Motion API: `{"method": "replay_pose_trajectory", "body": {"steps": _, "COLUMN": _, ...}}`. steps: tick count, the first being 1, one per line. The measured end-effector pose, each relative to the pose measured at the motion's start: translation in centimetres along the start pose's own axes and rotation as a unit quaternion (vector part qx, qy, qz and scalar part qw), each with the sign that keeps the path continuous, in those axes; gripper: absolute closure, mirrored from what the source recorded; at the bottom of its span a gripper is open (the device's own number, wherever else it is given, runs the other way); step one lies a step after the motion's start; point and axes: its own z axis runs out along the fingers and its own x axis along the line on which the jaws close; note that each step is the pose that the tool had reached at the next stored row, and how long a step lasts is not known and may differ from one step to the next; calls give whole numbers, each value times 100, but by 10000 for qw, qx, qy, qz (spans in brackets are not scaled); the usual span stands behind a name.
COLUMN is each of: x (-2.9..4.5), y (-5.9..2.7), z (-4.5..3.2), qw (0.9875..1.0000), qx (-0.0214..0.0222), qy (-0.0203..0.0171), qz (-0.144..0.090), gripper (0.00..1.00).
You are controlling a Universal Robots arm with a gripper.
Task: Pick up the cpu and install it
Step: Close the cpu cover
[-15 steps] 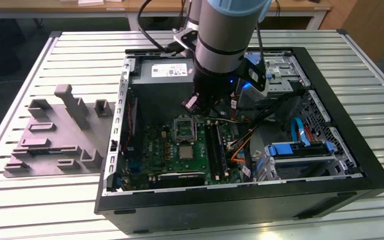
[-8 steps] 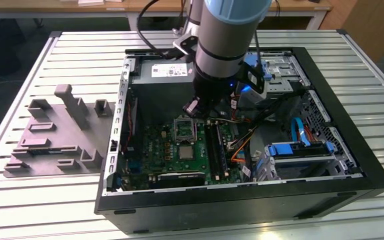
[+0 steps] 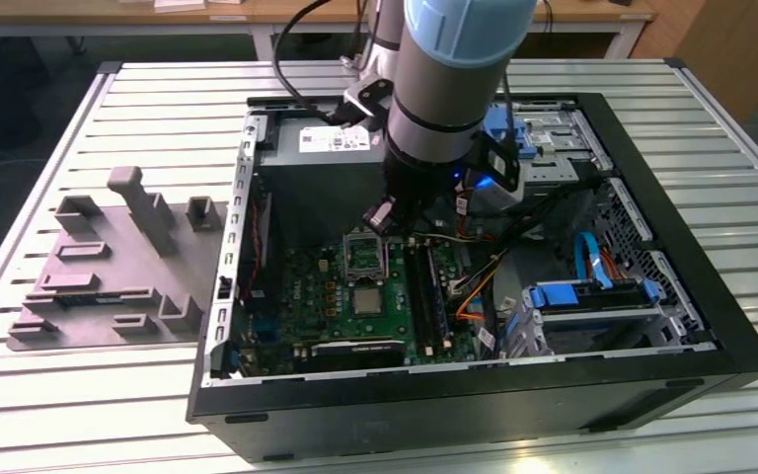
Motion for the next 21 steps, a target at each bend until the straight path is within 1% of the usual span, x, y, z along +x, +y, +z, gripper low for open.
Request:
{"method": "replay_pose_trajectory", "body": {"steps": 1, "x": 0, "y": -1, "z": 17, "qw": 10000, "qx": -5, "qy": -4, "qz": -13, "gripper": 89}}
{"method": "replay_pose_trajectory", "body": {"steps": 5, "x": 3, "y": -9, "z": 58, "qw": 9999, "qx": -5, "qy": 9, "qz": -159, "gripper": 89}}
{"method": "replay_pose_trajectory", "body": {"steps": 13, "x": -7, "y": -14, "z": 174, "qw": 9999, "qx": -8, "qy": 5, "qz": -161, "gripper": 89}}
{"method": "replay_pose_trajectory", "body": {"steps": 17, "x": -17, "y": -5, "z": 196, "qw": 9999, "qx": -25, "qy": -10, "qz": -163, "gripper": 89}}
{"method": "replay_pose_trajectory", "body": {"steps": 21, "x": -25, "y": 2, "z": 213, "qw": 9999, "qx": -25, "qy": -10, "qz": -162, "gripper": 89}}
